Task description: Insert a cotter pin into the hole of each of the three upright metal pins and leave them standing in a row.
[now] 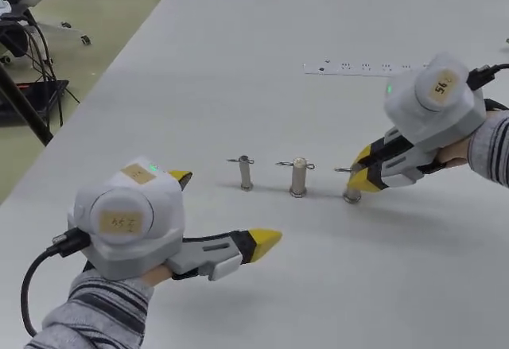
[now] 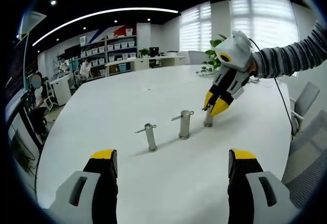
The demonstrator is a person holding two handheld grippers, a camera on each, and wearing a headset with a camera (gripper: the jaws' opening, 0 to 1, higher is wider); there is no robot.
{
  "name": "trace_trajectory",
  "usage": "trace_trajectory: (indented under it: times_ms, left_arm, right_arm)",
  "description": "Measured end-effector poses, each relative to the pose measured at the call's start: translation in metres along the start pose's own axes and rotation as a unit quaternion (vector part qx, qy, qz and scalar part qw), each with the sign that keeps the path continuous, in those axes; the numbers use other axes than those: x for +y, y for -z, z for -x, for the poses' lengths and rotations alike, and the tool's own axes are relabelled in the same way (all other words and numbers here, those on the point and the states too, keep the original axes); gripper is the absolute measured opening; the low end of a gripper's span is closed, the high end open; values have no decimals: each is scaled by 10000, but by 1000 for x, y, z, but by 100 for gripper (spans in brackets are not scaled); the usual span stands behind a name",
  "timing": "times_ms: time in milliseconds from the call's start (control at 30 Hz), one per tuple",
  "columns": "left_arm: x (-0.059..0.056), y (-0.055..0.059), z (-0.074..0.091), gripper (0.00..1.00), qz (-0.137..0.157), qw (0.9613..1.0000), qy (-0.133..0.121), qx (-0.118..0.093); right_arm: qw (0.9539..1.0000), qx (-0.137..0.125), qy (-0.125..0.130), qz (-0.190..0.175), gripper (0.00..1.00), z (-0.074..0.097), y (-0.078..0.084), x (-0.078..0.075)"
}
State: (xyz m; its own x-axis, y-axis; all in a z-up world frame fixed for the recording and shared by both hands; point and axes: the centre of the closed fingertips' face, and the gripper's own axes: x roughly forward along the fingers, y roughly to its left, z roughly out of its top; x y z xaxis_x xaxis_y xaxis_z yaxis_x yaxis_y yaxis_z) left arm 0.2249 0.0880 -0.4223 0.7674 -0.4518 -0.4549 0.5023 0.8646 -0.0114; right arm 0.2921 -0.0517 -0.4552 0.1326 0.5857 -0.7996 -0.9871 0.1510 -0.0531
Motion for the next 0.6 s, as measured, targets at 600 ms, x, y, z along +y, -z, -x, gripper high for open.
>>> trace_trajectory:
  times_ms: [600]
  left_arm:
    - [6, -2, 2, 88, -25, 10000, -59, -14]
  right_arm:
    - [9982, -313, 515, -48, 30, 9, -7, -4]
